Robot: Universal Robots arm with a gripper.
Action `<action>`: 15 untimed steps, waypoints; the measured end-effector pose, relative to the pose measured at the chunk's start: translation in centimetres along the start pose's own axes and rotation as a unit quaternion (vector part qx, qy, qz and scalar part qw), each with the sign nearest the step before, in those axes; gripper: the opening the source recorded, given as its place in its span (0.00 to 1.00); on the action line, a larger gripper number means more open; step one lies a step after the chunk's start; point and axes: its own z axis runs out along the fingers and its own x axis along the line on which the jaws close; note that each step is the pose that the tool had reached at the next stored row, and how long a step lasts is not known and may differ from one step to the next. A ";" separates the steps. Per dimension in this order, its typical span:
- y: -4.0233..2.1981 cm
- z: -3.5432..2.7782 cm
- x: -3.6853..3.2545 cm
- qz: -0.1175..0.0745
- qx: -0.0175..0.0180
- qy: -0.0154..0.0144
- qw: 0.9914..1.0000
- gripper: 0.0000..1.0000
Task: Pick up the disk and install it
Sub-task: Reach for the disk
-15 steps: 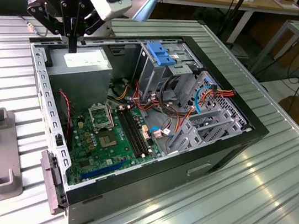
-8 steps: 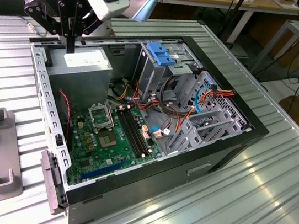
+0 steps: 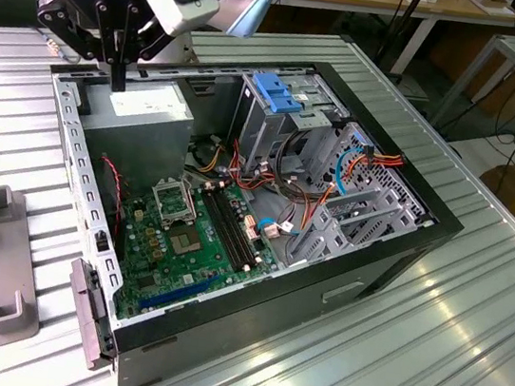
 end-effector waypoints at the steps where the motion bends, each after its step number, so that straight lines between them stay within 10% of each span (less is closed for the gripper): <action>1: 0.00 0.00 0.04 0.000 0.000 0.000 1.000 0.10; 15: -0.06 -0.02 0.75 0.000 0.000 0.000 1.000 0.10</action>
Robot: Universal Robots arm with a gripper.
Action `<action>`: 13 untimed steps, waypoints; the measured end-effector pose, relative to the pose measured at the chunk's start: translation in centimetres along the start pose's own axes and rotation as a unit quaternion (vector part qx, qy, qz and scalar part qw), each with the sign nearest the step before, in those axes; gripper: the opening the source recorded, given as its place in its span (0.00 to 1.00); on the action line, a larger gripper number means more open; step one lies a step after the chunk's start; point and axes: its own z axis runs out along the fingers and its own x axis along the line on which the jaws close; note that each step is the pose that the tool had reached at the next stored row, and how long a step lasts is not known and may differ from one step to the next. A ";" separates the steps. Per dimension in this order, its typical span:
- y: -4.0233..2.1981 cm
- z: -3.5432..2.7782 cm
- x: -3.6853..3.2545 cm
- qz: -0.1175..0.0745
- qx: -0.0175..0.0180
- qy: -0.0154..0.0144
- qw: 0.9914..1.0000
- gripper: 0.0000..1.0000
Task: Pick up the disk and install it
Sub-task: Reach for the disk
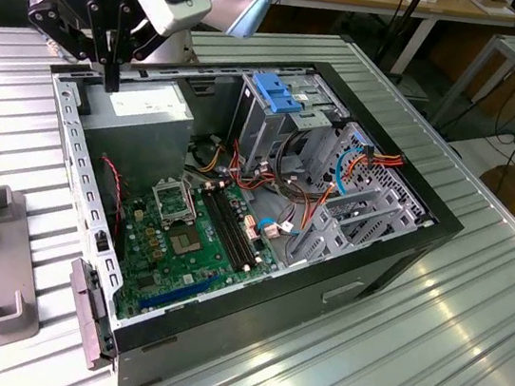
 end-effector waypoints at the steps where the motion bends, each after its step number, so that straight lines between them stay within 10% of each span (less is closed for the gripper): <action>1: -0.01 0.00 0.09 0.000 0.000 0.000 1.000 0.10; 13: -0.06 -0.03 0.82 0.000 0.000 0.000 1.000 0.10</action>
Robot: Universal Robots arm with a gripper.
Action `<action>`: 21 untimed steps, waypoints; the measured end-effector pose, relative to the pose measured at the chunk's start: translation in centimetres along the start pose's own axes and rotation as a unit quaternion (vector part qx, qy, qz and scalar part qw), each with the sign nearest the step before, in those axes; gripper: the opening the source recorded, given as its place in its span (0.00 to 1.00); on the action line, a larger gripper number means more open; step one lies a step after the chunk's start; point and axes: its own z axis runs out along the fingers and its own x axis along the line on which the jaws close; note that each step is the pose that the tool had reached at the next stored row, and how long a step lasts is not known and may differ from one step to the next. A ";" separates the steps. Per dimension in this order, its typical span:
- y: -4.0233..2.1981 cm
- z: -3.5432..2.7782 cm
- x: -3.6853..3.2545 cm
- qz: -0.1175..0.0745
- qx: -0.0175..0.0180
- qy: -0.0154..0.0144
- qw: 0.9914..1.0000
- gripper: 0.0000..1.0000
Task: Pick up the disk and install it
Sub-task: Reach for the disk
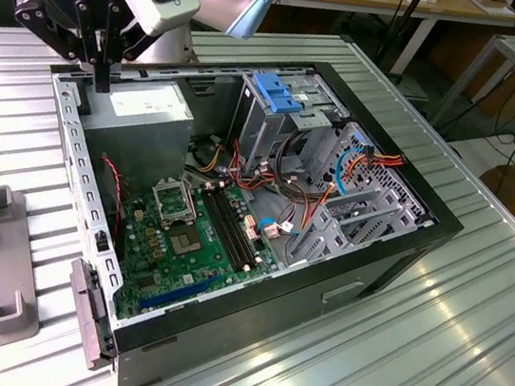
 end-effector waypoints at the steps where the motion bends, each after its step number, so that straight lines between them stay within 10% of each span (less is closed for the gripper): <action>1: 0.00 0.01 0.05 0.000 0.000 0.000 1.000 0.10; 21: -0.09 -0.03 1.14 0.000 0.000 0.000 1.000 0.10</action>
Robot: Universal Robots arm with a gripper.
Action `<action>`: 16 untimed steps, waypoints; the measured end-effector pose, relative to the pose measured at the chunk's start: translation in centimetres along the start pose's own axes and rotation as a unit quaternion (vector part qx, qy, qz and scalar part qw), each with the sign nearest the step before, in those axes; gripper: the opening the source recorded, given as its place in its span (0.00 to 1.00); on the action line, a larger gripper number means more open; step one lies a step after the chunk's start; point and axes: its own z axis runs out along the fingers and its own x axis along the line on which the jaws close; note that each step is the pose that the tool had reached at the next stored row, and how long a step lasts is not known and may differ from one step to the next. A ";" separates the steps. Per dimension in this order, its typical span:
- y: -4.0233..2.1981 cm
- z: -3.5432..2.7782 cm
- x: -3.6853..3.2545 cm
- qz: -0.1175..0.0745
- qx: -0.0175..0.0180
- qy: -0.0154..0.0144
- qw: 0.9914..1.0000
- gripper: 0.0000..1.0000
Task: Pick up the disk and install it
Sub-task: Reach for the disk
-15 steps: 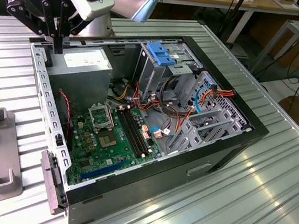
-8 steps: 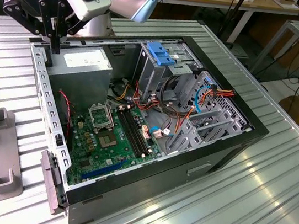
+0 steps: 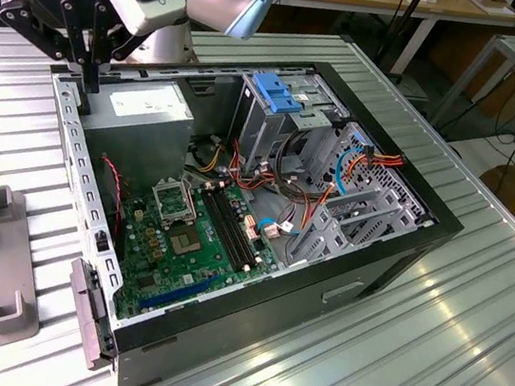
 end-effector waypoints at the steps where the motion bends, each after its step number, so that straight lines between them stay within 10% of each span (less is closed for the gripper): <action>1: -0.01 0.00 0.07 0.000 0.000 0.000 1.000 0.10; 16: -0.08 -0.03 1.02 0.000 0.000 0.000 1.000 0.10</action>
